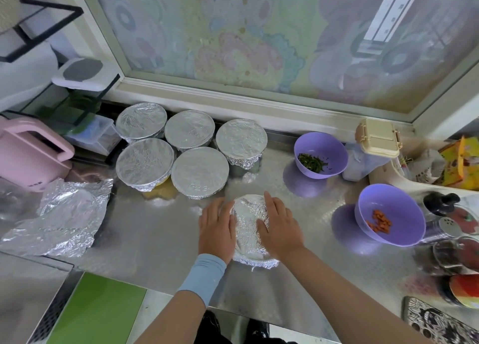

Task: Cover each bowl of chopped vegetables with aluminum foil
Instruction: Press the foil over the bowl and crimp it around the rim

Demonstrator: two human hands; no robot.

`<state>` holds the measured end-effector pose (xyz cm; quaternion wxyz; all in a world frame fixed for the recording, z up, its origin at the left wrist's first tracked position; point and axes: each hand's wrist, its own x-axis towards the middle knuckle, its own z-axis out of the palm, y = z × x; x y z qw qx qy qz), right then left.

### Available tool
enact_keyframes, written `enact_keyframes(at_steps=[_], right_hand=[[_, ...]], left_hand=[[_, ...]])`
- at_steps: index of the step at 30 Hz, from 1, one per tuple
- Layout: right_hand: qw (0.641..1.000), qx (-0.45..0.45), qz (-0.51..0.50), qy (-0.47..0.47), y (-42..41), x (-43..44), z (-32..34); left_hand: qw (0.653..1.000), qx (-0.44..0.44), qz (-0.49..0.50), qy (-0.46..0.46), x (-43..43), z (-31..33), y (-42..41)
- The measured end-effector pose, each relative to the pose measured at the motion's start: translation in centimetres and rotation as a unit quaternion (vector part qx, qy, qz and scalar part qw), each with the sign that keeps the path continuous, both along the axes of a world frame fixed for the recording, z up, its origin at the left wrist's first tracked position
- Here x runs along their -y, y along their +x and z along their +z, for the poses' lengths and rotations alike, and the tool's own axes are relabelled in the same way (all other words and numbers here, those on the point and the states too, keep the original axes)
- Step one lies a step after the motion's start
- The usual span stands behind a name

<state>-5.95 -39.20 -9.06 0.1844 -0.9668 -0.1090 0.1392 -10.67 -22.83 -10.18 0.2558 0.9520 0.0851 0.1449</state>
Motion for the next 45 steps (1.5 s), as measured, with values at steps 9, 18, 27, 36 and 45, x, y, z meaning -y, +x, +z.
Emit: enact_keyframes(at_steps=[9,18,27,36,45], right_hand=[[0.978,0.038,-0.042,-0.201,-0.8,-0.4,2.3],[0.972,0.055,0.216,-0.078,2.8,-2.2,1.7],[0.990,0.015,0.140,-0.016,2.8,-2.1,0.9],[0.991,-0.011,0.133,-0.030,3.1,-2.4,1.4],[0.991,-0.047,0.123,0.004,3.4,-1.9,1.1]], left_hand=[[0.990,-0.085,0.036,-0.106,1.0,0.8,0.5],[0.985,-0.113,0.060,-0.115,3.3,0.1,0.5],[0.950,-0.106,0.082,-0.282,1.5,-0.7,1.5],[0.932,-0.174,0.078,-0.308,0.3,0.5,2.3],[0.941,-0.136,0.093,-0.296,1.3,0.5,2.6]])
